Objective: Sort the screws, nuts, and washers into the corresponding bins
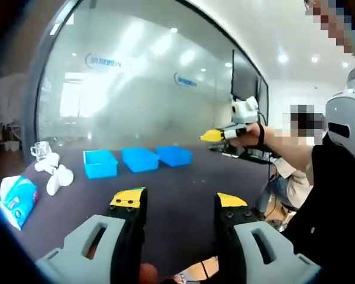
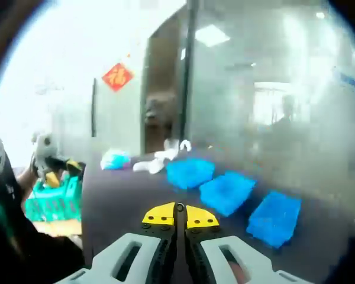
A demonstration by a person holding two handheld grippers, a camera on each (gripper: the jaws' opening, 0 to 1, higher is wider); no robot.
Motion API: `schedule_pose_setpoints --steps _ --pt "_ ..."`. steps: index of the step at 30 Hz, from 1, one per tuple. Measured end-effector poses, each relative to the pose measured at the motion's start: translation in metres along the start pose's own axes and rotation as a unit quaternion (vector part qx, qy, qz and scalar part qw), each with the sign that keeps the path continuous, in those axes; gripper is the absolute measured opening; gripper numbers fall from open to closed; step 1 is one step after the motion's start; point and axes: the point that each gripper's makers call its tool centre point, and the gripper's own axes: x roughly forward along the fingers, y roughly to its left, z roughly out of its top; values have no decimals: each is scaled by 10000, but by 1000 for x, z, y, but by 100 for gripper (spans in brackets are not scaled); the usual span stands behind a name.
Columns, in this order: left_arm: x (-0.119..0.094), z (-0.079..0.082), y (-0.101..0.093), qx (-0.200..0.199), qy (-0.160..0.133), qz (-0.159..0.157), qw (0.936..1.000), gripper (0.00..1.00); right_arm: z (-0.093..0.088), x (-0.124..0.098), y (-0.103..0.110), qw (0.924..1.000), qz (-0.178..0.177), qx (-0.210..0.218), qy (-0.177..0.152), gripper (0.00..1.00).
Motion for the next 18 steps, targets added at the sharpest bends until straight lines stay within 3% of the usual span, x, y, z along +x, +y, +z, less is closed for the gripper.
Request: schedule_pose_setpoints --steps 3,4,8,18 --pt "-2 2 4 18 -33 130 9999 43 14 11 -14 9990 -347 105 -261 2" --pt "-4 3 6 41 -42 194 9998 43 19 20 -28 9985 -408 207 -316 2" --pt "-7 6 14 103 -65 401 9991 43 27 41 -40 9967 -636 258 -436 2" --pt "-18 10 32 22 -195 902 9957 45 31 114 -68 9927 -1139 303 -270 2"
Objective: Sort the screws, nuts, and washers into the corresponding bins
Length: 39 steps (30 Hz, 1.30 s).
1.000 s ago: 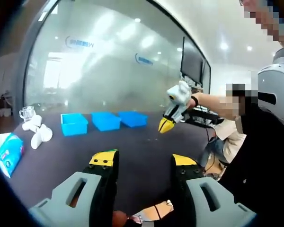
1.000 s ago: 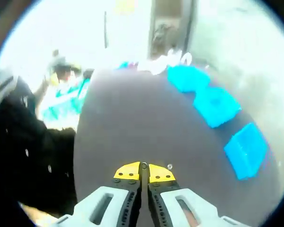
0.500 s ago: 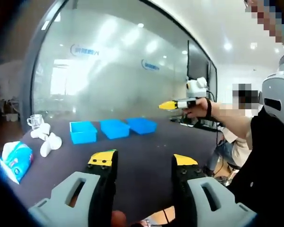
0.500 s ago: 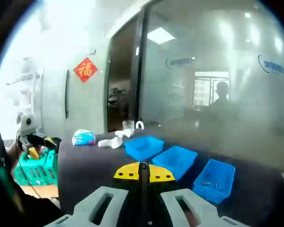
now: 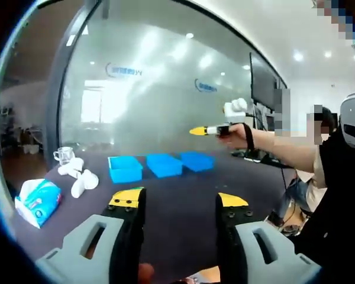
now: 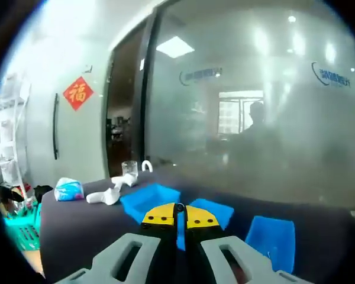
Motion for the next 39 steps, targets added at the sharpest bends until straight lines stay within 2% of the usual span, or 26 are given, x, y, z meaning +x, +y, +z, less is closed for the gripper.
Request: schedule_pose_setpoints --steps 7,14,19,21,24,25,33,39 --pt "-7 0 13 -25 -53 265 9996 45 -11 55 -5 9990 -221 -139 369 2" --pt "-11 0 18 -81 -83 356 9993 45 -24 90 -17 9971 -445 -115 611 2" --pt "-11 -1 17 -117 -94 331 9993 45 -31 103 -25 9962 -524 104 691 3" --pt "-11 -1 16 -130 -95 315 9994 45 -33 102 -28 9957 -624 73 677 4" --pt "-11 -2 15 -166 -96 262 9995 45 -35 101 -28 9960 -587 66 670 20" --pt "-11 -2 14 -172 -96 246 9995 45 -35 99 -27 9962 -567 42 656 22" --pt "-7 -2 6 -236 -87 60 9997 45 -32 75 -24 9975 -423 -133 544 22" --pt "-2 -1 -4 -262 -74 -153 9995 45 -29 41 -18 9987 -199 -181 424 22"
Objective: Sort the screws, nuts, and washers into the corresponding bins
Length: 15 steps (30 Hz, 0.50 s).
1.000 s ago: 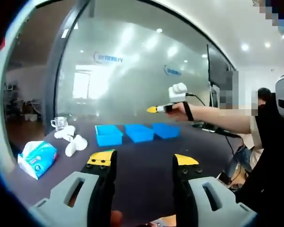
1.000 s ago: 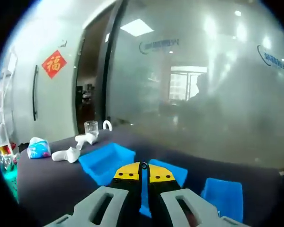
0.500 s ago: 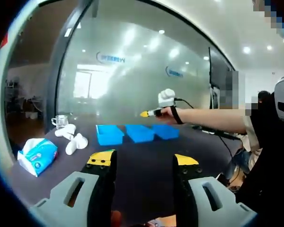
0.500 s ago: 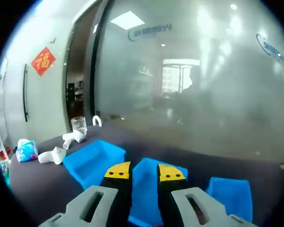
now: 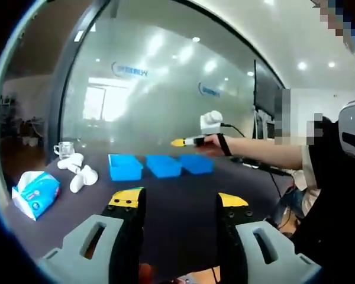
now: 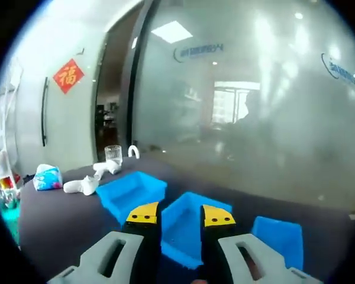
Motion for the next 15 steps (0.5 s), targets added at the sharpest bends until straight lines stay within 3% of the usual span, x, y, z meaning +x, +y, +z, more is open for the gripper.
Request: schedule_pose_setpoints --steps 8,15 --pt "9 -3 -15 -15 77 -373 9993 45 -3 -65 14 9991 311 -147 -245 24" --pt "17 -6 -32 -23 180 -752 9970 45 -20 -119 28 9977 590 -142 -302 24"
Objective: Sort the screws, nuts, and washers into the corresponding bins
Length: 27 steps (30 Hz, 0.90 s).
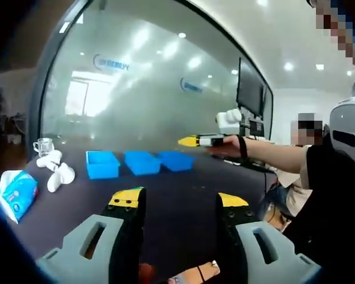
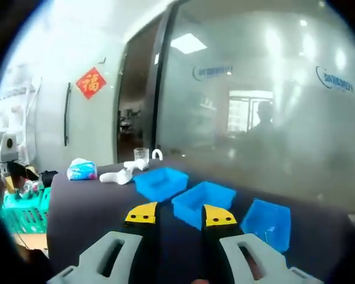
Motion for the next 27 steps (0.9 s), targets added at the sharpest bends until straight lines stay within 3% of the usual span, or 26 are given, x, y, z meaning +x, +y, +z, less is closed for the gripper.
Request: schedule_pose_setpoints --steps 7,16,21,27 --pt "7 -4 -15 99 134 -333 9993 45 -22 -44 8 9999 154 1 74 24" --pt "13 -14 -29 121 333 -616 9975 45 -48 -94 0 9995 122 16 274 24" --pt "17 -16 -35 68 372 -739 9966 45 -61 -111 -6 9990 72 -5 441 24" --pt "20 -17 -38 78 410 -794 9960 45 -68 -115 -5 9979 152 -75 618 24"
